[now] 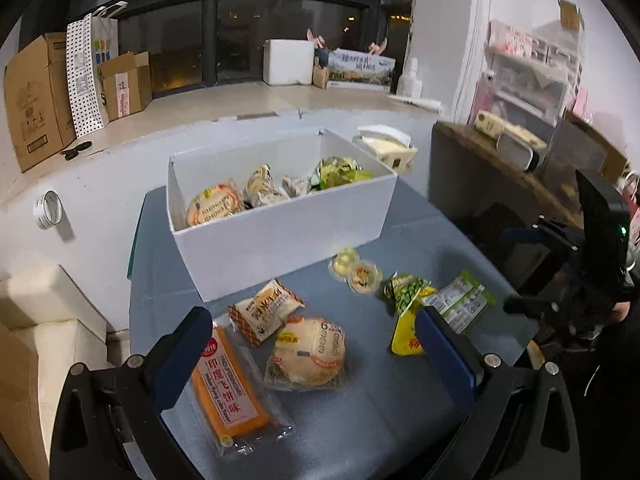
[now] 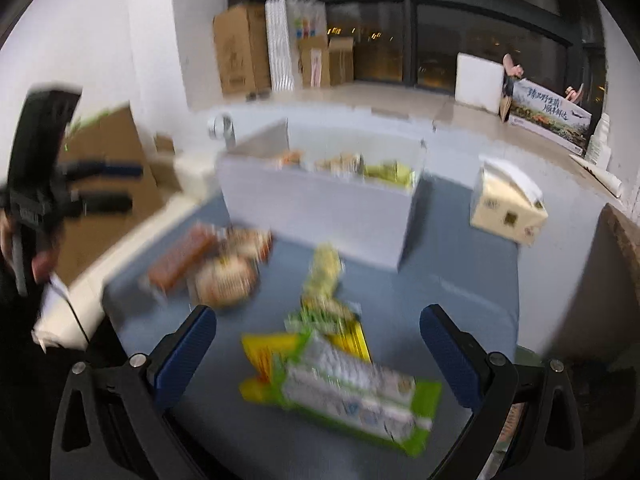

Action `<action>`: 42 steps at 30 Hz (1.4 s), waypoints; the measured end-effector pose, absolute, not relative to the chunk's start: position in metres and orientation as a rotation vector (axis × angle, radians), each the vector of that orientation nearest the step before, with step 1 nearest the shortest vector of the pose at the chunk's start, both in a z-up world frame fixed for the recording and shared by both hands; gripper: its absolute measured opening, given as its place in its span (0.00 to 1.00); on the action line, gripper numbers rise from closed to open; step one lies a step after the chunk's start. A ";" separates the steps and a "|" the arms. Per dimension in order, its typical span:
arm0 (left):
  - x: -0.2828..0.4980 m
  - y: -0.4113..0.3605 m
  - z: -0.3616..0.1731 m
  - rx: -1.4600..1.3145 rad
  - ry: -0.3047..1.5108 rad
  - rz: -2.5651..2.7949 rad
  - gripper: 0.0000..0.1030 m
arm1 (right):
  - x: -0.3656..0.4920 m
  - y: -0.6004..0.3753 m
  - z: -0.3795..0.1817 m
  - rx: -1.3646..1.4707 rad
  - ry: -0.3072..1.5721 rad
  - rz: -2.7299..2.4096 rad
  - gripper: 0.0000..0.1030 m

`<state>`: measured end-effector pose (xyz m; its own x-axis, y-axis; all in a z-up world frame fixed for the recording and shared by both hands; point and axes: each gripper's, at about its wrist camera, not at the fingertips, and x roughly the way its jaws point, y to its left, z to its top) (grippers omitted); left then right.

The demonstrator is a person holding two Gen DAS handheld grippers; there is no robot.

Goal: Organize snacks
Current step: 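Grasp the green wafer pack from the table with the right tool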

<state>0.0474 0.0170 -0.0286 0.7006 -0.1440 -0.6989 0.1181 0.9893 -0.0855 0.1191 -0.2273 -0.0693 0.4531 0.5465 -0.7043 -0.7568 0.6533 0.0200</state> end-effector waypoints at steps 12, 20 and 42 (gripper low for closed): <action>0.052 -0.002 -0.039 -0.023 0.805 -0.193 1.00 | 0.121 -0.227 -0.132 -0.743 0.871 1.015 1.00; 0.057 -0.005 -0.046 -0.030 0.825 -0.208 1.00 | 0.156 -0.199 -0.158 -1.006 0.974 1.119 1.00; 0.063 0.016 -0.062 -0.107 0.859 -0.143 1.00 | 0.159 -0.264 -0.104 -0.557 0.963 1.021 0.78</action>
